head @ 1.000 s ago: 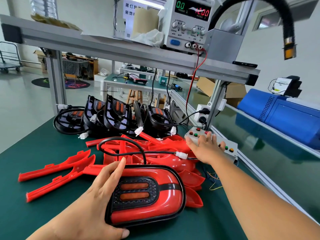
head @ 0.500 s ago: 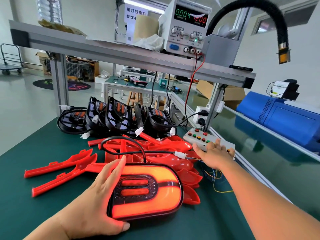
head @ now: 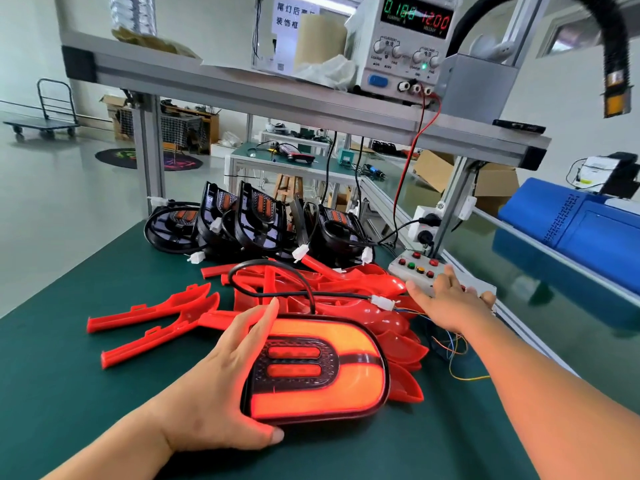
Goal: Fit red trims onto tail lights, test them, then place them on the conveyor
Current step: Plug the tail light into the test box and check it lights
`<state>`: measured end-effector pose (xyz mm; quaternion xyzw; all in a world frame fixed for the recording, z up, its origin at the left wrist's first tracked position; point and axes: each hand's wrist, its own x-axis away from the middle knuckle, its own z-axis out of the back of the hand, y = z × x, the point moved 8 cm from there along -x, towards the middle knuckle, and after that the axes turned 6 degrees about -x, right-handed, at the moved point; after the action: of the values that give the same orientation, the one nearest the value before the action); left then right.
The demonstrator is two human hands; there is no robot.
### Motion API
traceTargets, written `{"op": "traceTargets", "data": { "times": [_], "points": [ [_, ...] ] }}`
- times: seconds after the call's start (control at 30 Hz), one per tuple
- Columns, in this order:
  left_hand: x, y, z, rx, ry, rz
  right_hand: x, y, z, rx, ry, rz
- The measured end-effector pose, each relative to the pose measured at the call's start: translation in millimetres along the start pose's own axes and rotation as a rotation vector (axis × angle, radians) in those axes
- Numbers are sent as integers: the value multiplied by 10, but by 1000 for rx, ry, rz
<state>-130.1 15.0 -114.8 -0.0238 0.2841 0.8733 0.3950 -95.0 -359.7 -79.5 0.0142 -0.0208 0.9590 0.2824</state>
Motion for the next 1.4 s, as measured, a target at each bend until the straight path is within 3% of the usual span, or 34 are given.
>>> {"op": "traceTargets", "data": {
  "times": [0.33,0.5,1.4],
  "points": [
    [-5,-11,-1,12,-9,18,-123,-188,7,130,-148,-4],
    [-7,-4,4,31,-16,20,-201,-273,4,256,-145,60],
    [4,11,-15,-1,-37,41,-235,-330,-76,126,-118,156]
  ]
}}
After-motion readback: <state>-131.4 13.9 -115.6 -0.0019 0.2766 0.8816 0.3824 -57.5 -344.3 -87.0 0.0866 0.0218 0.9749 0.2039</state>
